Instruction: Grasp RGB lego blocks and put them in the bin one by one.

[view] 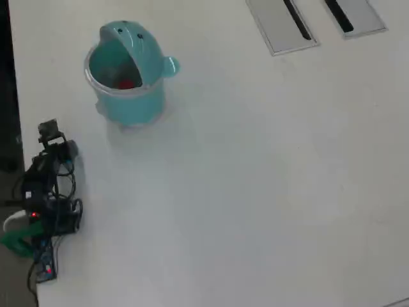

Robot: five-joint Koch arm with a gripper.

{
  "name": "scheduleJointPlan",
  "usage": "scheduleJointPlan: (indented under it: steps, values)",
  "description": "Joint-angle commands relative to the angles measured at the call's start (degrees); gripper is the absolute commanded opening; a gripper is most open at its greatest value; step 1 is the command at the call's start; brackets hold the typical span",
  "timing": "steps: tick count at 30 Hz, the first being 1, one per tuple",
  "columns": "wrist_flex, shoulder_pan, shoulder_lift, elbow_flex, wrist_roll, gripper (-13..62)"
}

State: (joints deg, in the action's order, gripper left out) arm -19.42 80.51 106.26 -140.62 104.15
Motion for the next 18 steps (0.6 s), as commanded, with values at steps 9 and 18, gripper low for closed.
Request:
scheduleJointPlan:
  steps: [9,18]
  values:
    - [4.6,1.2,-0.9,1.1,0.5,33.0]
    - [4.0,1.1,0.0,-0.9,-2.4,22.5]
